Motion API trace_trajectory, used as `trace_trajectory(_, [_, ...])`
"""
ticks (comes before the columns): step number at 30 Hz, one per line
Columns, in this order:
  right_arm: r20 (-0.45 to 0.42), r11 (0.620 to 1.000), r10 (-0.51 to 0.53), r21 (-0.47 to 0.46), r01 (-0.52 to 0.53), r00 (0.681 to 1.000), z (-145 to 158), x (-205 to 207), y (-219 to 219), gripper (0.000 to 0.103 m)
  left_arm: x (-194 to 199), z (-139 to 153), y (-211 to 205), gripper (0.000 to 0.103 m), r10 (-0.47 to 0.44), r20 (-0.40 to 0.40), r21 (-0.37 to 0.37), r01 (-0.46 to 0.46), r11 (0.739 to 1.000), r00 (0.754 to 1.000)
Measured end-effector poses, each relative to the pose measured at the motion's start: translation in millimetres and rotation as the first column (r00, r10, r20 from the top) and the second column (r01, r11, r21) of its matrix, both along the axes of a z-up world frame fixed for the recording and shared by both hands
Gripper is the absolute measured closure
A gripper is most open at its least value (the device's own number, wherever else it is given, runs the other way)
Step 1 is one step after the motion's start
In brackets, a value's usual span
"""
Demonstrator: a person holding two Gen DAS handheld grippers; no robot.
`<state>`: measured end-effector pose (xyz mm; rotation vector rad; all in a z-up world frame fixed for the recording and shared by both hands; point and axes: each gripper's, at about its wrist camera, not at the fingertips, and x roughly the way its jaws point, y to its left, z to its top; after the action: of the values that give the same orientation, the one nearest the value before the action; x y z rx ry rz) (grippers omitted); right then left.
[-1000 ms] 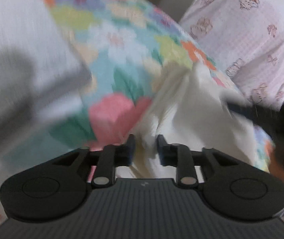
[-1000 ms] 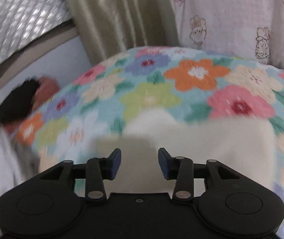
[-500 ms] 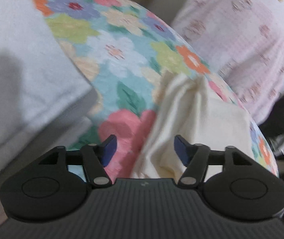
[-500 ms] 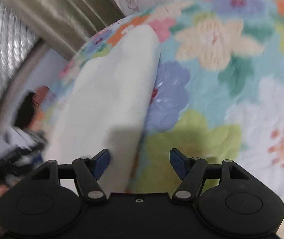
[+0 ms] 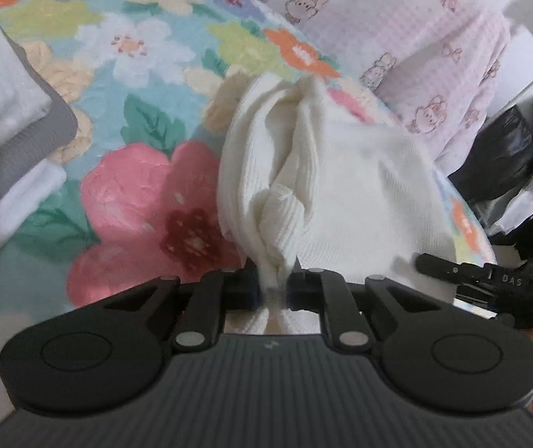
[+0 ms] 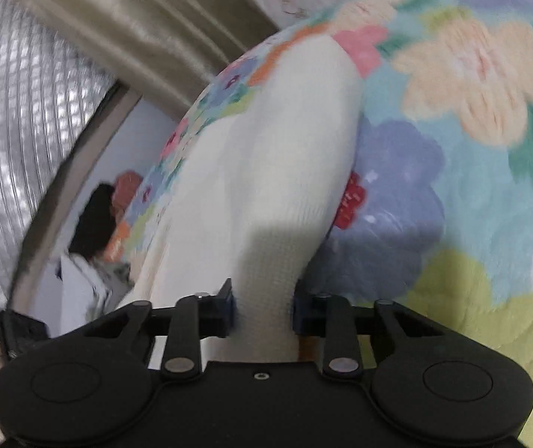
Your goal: Fold clothes
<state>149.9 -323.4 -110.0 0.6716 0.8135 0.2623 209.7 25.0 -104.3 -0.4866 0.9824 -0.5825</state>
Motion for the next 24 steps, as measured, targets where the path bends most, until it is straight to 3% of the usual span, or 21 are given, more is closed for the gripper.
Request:
trace_trajectory(2, [-0.021, 0.999, 0.03, -0.03, -0.031, 0.999, 26, -6, -1, 0.074, -21, 15, 8, 0.093, -0.008, -0.067, -0.082, 0.002, 0.997, 0.998])
trace_trajectory(4, [-0.06, 0.996, 0.055, -0.062, -0.059, 0.997, 47, -13, -6, 0.074, -42, 19, 8, 0.089, -0.053, -0.073, -0.08, 0.047, 0.996, 0.996])
trace_trajectory(5, [-0.095, 0.993, 0.065, -0.09, -0.074, 0.993, 47, -18, -13, 0.073, -43, 17, 5, 0.081, -0.06, -0.061, -0.018, 0.059, 0.998, 0.996])
trace_trajectory(7, [-0.168, 0.983, 0.084, -0.15, -0.109, 0.982, 40, -27, -27, 0.061, -45, 13, -1, 0.067, -0.076, -0.038, 0.108, 0.08, 0.991, 0.996])
trace_trajectory(8, [-0.219, 0.977, 0.059, -0.187, -0.101, 0.974, 31, -29, -36, 0.056, -46, 10, -4, 0.064, -0.086, -0.028, 0.171, 0.089, 0.981, 0.996])
trace_trajectory(9, [-0.248, 0.972, -0.012, -0.231, -0.047, 0.969, 21, -31, -48, 0.054, -46, 8, -7, 0.054, -0.096, -0.018, 0.233, 0.097, 0.968, 0.995])
trace_trajectory(10, [-0.244, 0.972, -0.075, -0.235, 0.016, 0.967, 14, -33, -60, 0.048, -46, 7, -8, 0.053, -0.099, -0.005, 0.277, 0.096, 0.956, 0.995])
trace_trajectory(13, [-0.207, 0.994, -0.102, 0.025, 0.11, 0.973, -6, -33, -97, 0.045, -30, 19, 6, 0.049, -0.034, 0.104, 0.204, 0.012, 0.979, 0.994])
trace_trajectory(16, [-0.151, 0.975, -0.109, 0.175, 0.135, 0.982, -18, -23, -108, 0.043, -8, 20, 15, 0.033, -0.02, 0.155, 0.115, 0.003, 0.993, 0.988])
trace_trajectory(19, [-0.117, 0.963, -0.114, 0.233, 0.139, 0.987, -31, -6, -106, 0.037, 21, -5, 14, 0.029, -0.043, 0.076, 0.024, 0.041, 0.999, 0.996])
trace_trajectory(21, [-0.108, 0.967, -0.091, 0.229, 0.114, 0.99, -40, 4, -99, 0.036, 40, -27, 9, 0.028, -0.055, 0.0, -0.028, 0.055, 0.998, 0.999])
trace_trajectory(24, [-0.062, 0.98, -0.03, 0.195, 0.041, 0.998, -43, 16, -84, 0.036, 59, -49, -3, 0.024, -0.07, -0.045, -0.108, 0.065, 0.992, 0.997])
